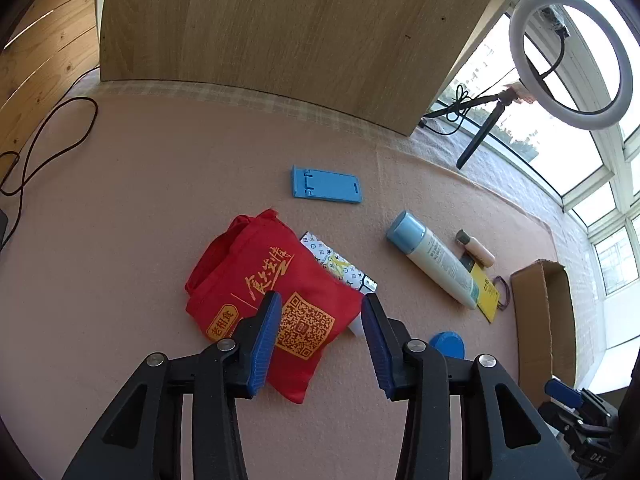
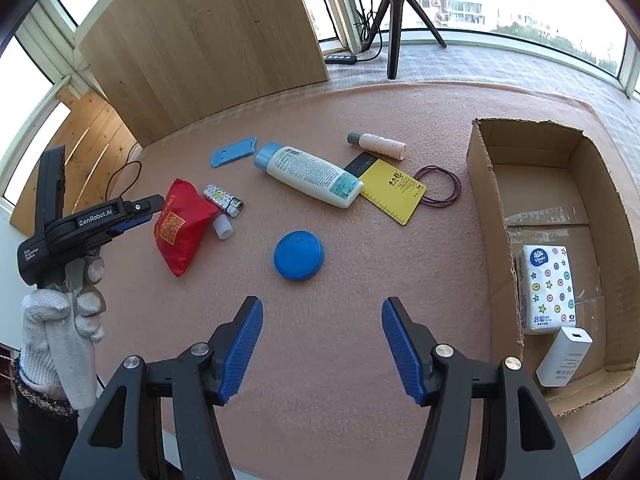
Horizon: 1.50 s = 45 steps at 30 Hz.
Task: Organize objects
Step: 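Withdraw the left gripper from the box toward the red bag, then close the left gripper on the red drawstring bag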
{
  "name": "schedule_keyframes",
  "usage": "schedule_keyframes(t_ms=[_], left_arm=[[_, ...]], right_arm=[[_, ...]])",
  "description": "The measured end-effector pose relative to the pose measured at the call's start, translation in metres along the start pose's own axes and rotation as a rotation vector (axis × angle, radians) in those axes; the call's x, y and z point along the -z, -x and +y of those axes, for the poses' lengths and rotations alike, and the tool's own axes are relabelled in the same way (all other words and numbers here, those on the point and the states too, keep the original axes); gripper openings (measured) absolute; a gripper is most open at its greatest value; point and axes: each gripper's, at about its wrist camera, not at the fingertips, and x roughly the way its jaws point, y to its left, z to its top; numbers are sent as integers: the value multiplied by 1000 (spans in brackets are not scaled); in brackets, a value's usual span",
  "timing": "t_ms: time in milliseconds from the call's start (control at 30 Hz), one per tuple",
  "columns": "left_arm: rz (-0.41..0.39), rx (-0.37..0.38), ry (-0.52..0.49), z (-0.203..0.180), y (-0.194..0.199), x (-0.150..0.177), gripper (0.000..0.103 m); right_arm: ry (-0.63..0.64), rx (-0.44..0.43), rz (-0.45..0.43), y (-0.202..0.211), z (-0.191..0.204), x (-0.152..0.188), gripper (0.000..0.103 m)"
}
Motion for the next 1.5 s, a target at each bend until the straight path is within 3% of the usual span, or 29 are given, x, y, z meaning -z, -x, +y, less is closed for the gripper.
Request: schedule_keyframes(t_ms=[167,433,733,1200,1500], left_arm=[[-5,-27,18,17,-12,-21,57],[32,-58,34,31,-44,-42,57],[52,-27,55,41,-57,-33,57],[44,77,126,43,-45,23,56],[60,120,95,11,-32,84,56]], right_arm=[[-21,5,4,-2,0,4,61],[-69,22,12,-2,-11,12,61],[-85,23,15,-2,-16,13,61],[-25,-9,26,-7,-2,8,61],[2,-40,29,-11,5,7,61]])
